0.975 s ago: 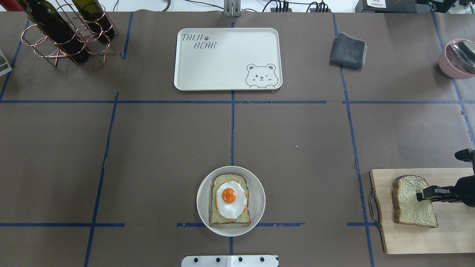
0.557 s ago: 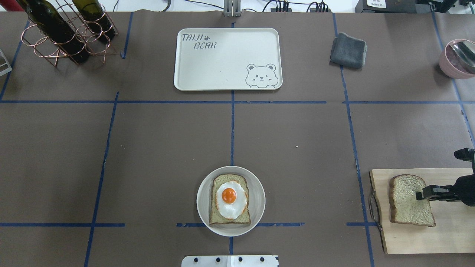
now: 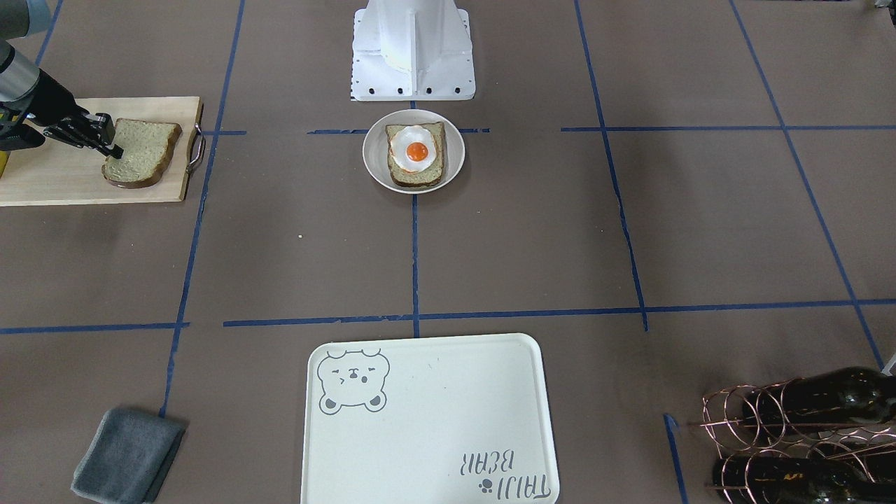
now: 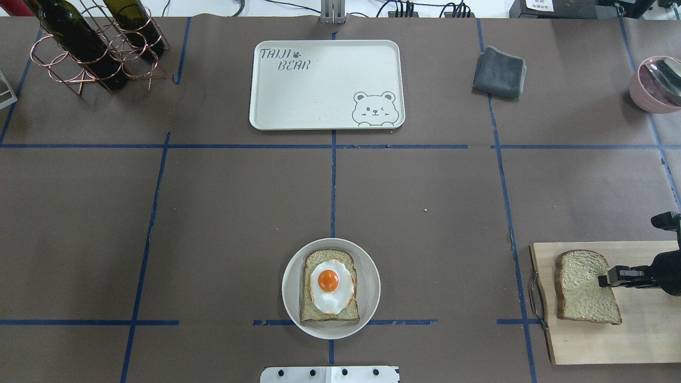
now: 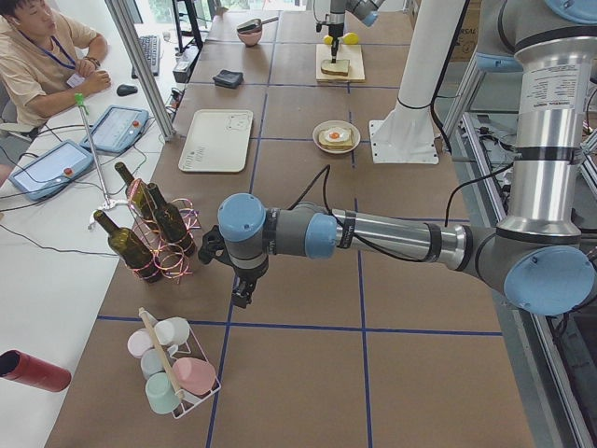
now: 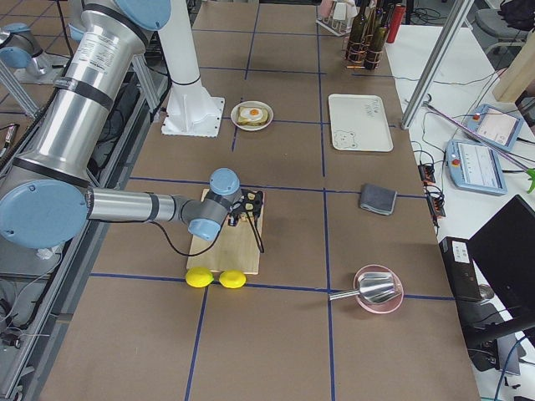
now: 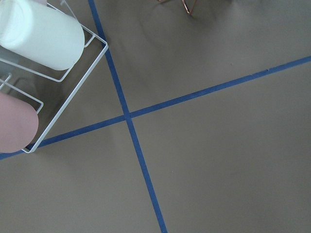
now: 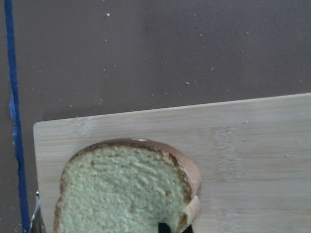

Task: Make sandwich and place on tray
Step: 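Lower the right gripper to the bread slice on the wooden board and grasp it, then lift the bread slice with the right gripper and carry it over the egg plate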

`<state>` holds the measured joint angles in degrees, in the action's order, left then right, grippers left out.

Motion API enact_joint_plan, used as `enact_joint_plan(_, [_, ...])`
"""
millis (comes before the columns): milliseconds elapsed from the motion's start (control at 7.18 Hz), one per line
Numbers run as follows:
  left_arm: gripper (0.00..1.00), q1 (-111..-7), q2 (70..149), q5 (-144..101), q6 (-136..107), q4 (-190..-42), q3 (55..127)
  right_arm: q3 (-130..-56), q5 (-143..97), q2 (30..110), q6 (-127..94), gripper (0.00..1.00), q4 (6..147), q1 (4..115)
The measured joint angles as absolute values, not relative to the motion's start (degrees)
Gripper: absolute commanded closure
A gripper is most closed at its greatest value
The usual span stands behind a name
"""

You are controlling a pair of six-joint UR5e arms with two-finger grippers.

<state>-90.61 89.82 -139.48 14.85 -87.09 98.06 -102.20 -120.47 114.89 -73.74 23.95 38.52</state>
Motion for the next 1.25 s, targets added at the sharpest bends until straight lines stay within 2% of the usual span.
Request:
enact_joint_plan(418, [0.00, -90.61, 89.82, -139.48, 14.85, -87.10, 98.08, -102.24, -123.38, 115.01, -77.00, 1.00, 16.49, 38.86])
enact_joint_plan(696, [0.00, -90.63, 89.81, -139.48, 14.84, -87.10, 98.08, -102.78, -124.87, 111.87, -84.36, 1.00, 11.71, 38.77])
enact_joint_plan(975, [0.00, -90.67, 89.75, -139.50, 14.79, -87.10, 98.21, -102.96, -124.97, 102.25, -94.29, 1.00, 11.75, 37.39])
enact_joint_plan(1253, [0.00, -90.63, 89.79, -139.56, 14.84, -87.10, 98.80, -102.70, -123.44, 91.42, -99.29, 1.00, 17.97, 34.11])
